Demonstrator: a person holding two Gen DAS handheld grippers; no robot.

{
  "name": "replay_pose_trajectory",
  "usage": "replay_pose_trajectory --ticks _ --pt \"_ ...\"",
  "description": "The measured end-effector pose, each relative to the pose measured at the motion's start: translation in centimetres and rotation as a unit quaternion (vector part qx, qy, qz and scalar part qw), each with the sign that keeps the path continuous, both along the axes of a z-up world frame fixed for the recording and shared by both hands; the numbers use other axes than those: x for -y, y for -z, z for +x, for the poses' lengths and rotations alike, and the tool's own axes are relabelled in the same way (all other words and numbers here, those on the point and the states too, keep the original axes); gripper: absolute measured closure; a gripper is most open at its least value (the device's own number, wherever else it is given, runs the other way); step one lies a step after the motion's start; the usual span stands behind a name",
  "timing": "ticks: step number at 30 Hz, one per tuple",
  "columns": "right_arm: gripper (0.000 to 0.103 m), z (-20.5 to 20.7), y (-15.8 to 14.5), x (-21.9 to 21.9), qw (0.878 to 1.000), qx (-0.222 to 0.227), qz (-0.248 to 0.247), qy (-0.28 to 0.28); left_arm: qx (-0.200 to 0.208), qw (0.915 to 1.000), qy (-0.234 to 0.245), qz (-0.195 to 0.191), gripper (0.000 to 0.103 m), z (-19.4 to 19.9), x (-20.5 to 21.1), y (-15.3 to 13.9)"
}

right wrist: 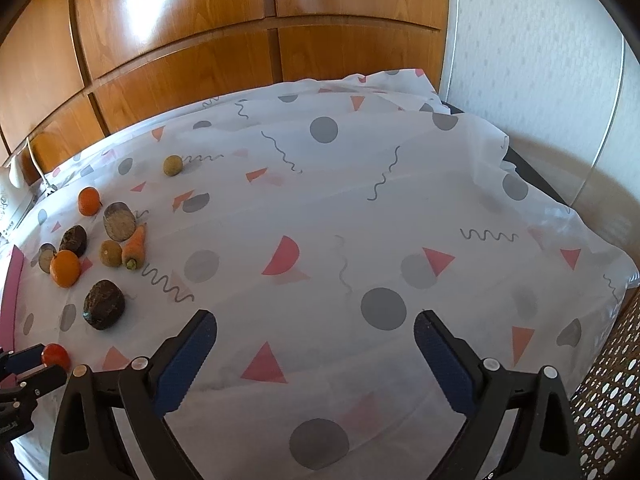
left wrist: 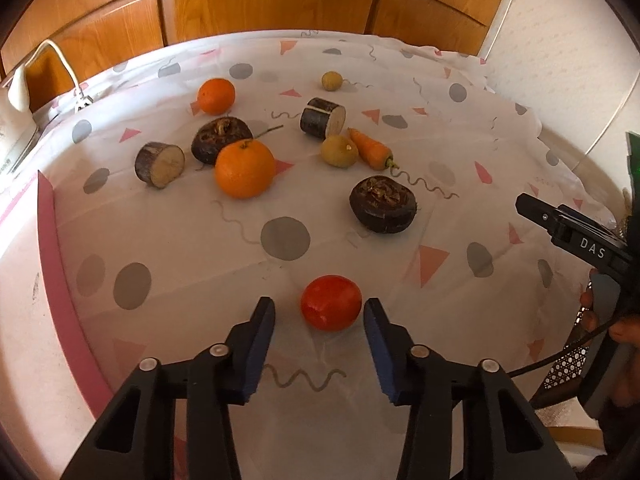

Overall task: Organize fruits
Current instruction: 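Move the left tool to the red tomato and close on it, then carry the tomato with the left tool into the pink tray and open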

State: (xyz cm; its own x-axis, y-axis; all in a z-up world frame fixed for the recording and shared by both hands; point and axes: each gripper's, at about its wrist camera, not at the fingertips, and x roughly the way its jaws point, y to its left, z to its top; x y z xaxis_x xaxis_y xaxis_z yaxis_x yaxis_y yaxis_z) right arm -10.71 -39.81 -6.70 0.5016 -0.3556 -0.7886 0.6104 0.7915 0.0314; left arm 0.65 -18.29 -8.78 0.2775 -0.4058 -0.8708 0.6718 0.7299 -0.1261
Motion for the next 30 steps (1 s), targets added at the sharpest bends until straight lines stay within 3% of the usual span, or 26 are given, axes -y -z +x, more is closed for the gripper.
replay_pose_trajectory --ticks 3,9,20,30 --pt "0.005 0.0 0.3 0.2 1.000 -0.004 0.004 0.003 0.004 1.0000 -0.006 -0.001 0.073 0.2 0.0 0.0" --pt "0.012 0.0 0.9 0.3 1.000 -0.012 0.011 0.003 0.000 0.9998 -0.010 -0.014 0.074 0.3 -0.4 -0.1" --pt "0.013 -0.2 2.4 0.4 0.999 -0.027 0.023 0.009 0.007 0.9969 -0.055 -0.055 0.074 1.1 -3.5 -2.5" --pt "0.011 0.0 2.8 0.2 0.999 -0.030 0.013 0.008 0.035 0.9825 -0.146 -0.110 0.074 3.0 -10.2 -7.0"
